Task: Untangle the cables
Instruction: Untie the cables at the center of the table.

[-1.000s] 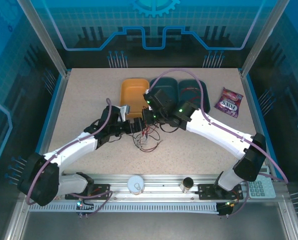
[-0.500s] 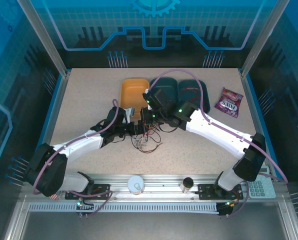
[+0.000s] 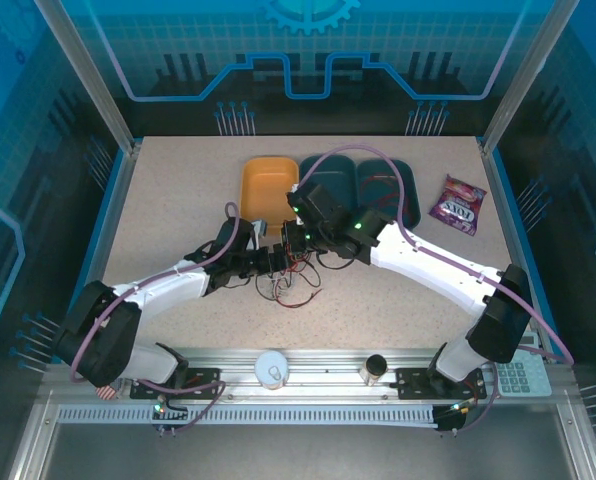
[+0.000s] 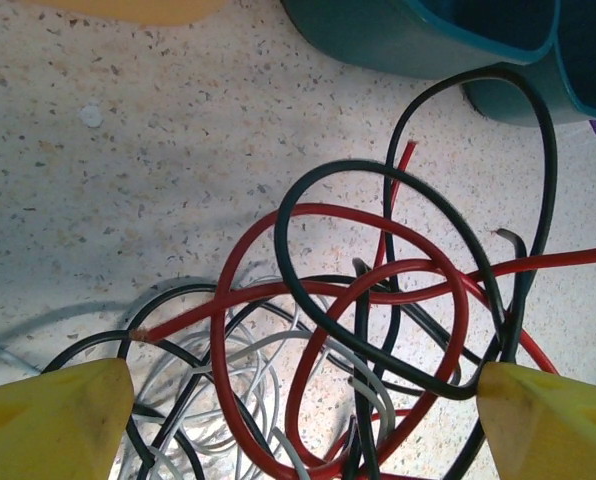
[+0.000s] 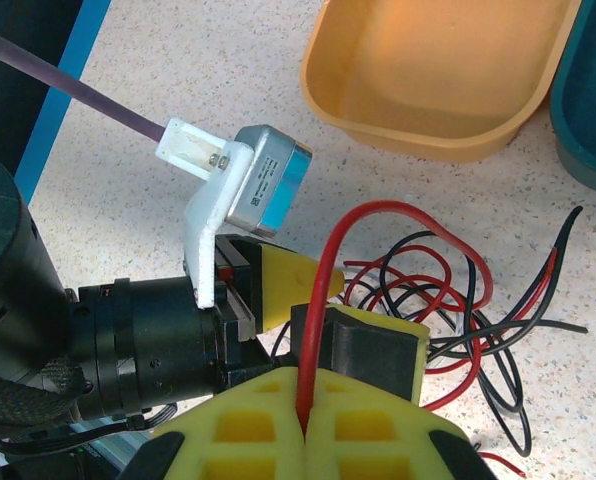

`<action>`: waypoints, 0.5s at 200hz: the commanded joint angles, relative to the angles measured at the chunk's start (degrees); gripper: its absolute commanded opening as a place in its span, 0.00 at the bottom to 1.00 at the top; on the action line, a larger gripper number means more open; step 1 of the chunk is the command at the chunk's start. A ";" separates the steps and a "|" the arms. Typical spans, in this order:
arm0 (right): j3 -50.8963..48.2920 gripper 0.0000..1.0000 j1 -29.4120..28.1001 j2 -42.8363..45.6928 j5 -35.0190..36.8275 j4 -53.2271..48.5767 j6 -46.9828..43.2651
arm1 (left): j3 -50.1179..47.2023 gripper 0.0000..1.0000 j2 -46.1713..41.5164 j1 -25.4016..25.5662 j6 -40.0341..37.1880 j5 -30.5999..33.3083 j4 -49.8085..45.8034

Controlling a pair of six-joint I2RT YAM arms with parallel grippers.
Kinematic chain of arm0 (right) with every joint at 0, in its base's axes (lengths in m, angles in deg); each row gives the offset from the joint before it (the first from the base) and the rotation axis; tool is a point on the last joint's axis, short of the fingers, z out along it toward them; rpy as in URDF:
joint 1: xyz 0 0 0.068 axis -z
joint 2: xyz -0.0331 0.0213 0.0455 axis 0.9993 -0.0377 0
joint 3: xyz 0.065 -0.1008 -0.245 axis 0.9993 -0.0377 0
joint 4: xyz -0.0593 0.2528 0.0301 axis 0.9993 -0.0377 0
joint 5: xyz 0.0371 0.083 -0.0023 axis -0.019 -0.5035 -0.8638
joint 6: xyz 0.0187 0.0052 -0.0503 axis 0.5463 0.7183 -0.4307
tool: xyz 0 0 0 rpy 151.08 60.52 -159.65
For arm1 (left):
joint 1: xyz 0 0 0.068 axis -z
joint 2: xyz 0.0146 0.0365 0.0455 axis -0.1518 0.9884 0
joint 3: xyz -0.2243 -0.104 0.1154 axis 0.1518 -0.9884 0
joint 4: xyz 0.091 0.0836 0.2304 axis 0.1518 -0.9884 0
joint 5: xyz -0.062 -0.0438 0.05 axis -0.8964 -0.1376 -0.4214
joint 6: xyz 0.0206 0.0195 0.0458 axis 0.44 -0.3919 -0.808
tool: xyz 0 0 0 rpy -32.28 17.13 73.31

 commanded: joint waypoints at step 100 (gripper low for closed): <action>1.37 0.00 -0.72 2.41 0.17 -0.19 0.77 | 1.70 0.73 0.81 0.38 -2.04 5.50 -7.86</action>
